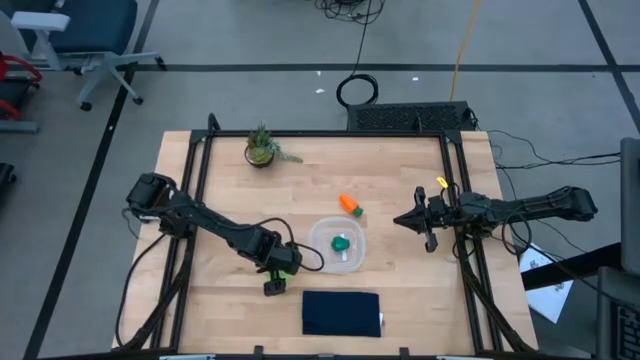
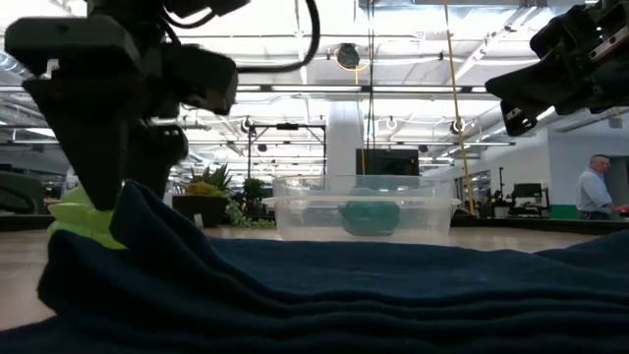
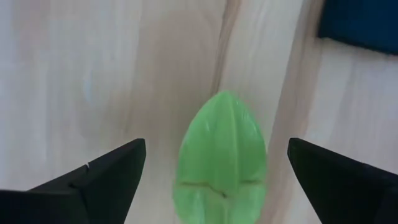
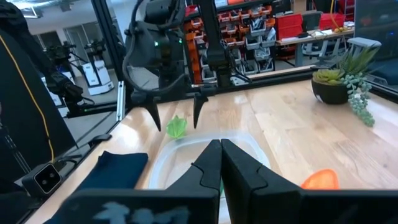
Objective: Pick and placing Produce into tupperware
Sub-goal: Put the green starfruit into the transparent bin
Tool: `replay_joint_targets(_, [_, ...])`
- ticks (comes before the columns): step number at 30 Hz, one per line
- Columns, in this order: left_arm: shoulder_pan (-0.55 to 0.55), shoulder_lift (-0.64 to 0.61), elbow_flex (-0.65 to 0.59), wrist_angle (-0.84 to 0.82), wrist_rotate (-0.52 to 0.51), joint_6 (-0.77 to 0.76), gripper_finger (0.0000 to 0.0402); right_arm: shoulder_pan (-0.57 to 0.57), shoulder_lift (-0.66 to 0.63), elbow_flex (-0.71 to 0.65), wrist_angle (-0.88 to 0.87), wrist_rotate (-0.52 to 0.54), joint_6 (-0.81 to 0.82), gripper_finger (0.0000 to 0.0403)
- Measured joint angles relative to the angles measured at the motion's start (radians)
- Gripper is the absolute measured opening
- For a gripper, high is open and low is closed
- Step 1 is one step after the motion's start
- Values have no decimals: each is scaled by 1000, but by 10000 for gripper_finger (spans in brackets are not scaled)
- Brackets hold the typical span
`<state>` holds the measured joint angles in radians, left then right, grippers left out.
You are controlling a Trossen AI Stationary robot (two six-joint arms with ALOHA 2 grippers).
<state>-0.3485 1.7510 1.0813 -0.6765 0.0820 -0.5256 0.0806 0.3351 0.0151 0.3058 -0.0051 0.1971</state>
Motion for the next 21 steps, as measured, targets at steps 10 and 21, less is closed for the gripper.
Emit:
replay_joint_targets(10, [-1, 62, 1, -16, 5, 64, 397, 0, 3, 0, 1, 0, 0, 0])
replay_joint_targets(21, [-1, 73, 3, -29, -2, 87, 397, 0, 3, 0, 3, 0, -7, 0])
